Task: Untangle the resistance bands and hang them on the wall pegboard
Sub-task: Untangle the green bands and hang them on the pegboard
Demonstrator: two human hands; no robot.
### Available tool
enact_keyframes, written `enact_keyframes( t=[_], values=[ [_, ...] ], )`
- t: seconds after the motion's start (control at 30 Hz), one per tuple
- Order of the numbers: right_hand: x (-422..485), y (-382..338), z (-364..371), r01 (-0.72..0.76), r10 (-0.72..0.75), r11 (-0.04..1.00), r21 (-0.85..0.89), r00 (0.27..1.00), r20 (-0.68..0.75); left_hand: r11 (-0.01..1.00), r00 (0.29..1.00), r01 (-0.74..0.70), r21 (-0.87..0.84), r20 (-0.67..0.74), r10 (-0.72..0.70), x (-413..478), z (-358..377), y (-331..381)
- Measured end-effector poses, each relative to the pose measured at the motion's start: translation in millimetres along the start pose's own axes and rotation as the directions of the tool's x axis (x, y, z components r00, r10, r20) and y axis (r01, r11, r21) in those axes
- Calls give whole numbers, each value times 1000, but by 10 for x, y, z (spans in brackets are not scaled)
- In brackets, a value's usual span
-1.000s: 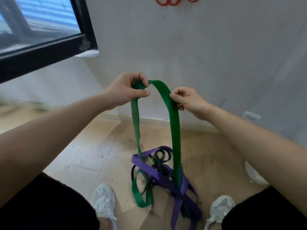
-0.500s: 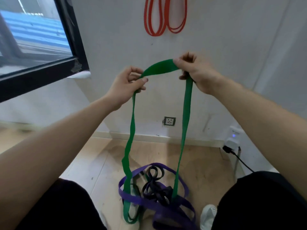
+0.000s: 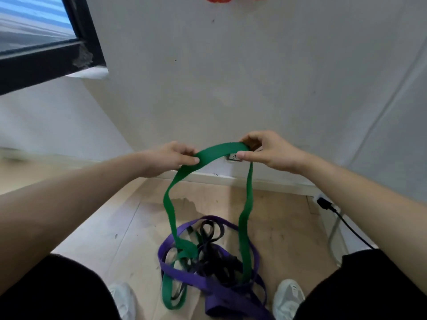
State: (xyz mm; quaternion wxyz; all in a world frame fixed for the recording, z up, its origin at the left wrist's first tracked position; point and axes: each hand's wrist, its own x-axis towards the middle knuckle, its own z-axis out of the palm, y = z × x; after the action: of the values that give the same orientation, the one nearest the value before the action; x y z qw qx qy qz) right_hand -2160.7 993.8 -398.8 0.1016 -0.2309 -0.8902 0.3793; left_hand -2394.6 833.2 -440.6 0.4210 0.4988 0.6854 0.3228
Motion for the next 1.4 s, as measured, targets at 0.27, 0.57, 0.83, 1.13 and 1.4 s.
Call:
enact_keyframes(
  t=[0.27,0.57,0.83,1.13,1.4],
  values=[
    [40,-201,-8,78,-30,948,308,987,-157,972,997,-68,-224,-48,58,56,300,349],
    [-102,-479,-188,211,17,749,628,942,-335,949,973,-227,-217,-89,212,169,660,658],
    [-176,-365,-558,299,52,632,715,904,-424,964,960,-260,-63,-129,250,225,731,638],
    [-210,213,-732,62,222,611,790,944,-246,962,941,-250,-105,-261,216,227,504,573],
    [-158,326,-600,-232,248,962,144,963,-109,951,916,-290,-111,-321,242,102,364,636]
  ],
)
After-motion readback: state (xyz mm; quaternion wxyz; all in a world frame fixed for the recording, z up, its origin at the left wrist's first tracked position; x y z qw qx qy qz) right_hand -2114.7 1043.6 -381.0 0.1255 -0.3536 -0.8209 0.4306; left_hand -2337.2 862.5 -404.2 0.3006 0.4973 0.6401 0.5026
